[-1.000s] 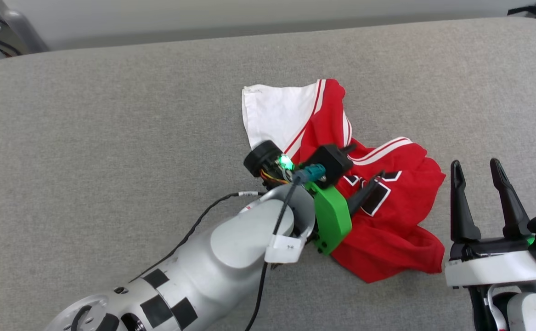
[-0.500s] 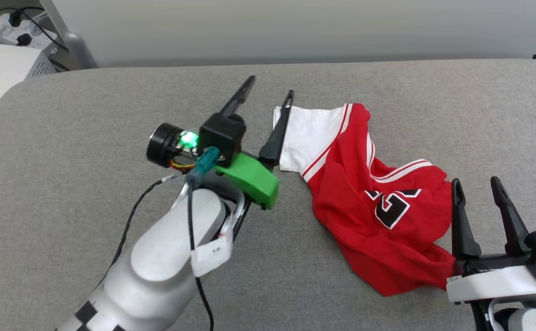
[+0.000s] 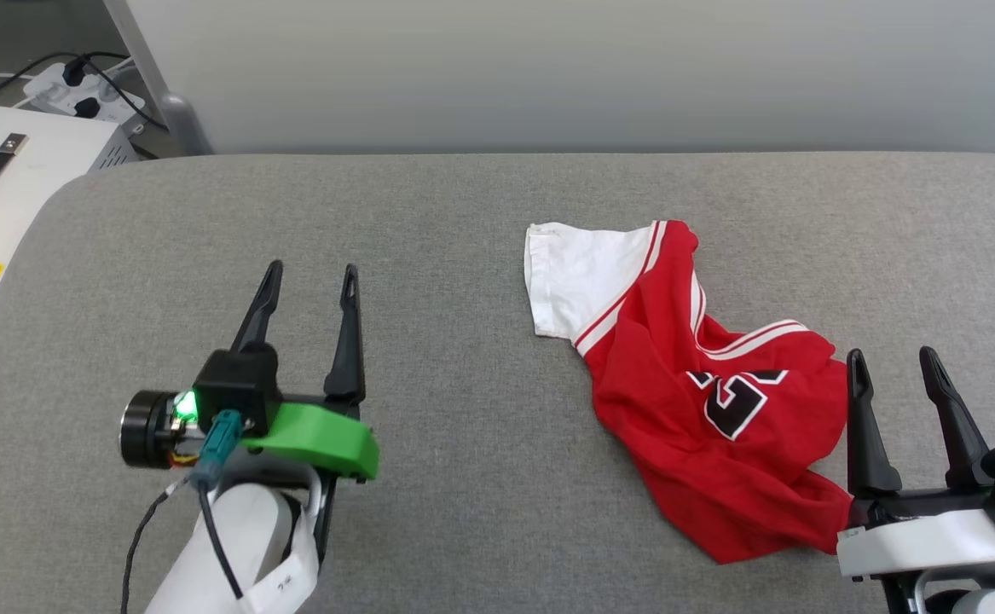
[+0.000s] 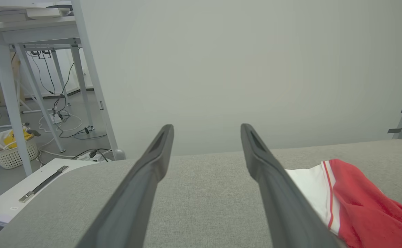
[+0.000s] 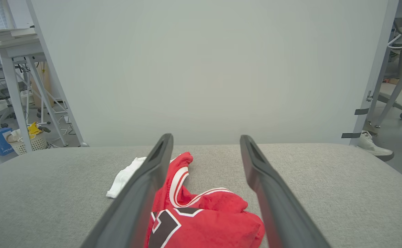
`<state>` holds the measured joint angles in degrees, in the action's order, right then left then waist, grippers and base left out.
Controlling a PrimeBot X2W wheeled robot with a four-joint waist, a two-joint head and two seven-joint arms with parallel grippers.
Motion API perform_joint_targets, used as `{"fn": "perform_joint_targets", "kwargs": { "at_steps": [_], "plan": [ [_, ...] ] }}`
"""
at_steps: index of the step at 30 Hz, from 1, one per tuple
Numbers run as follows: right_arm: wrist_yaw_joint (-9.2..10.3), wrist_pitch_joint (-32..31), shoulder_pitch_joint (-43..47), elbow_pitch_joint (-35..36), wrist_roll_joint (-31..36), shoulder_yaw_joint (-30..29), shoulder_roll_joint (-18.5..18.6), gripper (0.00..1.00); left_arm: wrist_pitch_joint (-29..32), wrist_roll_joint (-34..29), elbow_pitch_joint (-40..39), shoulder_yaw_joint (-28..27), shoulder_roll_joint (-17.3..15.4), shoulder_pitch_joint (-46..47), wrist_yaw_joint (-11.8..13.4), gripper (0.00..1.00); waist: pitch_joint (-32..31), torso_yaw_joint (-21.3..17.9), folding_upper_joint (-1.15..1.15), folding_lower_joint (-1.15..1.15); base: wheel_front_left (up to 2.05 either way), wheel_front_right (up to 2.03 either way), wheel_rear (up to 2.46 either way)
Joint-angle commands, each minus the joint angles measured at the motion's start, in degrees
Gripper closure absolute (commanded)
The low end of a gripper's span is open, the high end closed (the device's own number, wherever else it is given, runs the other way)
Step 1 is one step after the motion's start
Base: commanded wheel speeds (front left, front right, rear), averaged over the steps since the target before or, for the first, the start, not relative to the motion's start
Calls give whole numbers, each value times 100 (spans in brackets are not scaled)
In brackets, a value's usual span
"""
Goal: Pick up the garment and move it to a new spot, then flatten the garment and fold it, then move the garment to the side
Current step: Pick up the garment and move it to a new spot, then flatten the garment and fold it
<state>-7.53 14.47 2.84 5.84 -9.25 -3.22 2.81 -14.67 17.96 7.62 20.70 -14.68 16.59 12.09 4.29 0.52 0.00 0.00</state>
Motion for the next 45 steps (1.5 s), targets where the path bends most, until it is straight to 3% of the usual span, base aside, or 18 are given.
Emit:
{"fn": "perform_joint_targets", "kwargs": {
  "at_steps": [1, 11, 21, 45],
  "plan": [
    [4, 52, 120, -10, -20, 6, 7, 0, -32, -104, -56, -159, -5, -267, -79, 0, -50, 8, 0, 0, 0, 0, 0],
    [4, 52, 259, -147, -72, 20, 7, 0, -32, -548, -218, -962, 353, -1330, -592, 0, -199, -5, 0, 0, 0, 0, 0],
    [4, 52, 403, -304, -102, 89, 7, 0, -32, -964, -182, -1339, 787, -1785, -1031, 0, -340, 17, 0, 0, 0, 0, 0],
    [4, 52, 411, -445, -124, 120, 7, 0, -33, -1365, -21, -1868, 1092, -1820, -1433, 0, -247, 43, 0, 0, 0, 0, 0]
  ]
}}
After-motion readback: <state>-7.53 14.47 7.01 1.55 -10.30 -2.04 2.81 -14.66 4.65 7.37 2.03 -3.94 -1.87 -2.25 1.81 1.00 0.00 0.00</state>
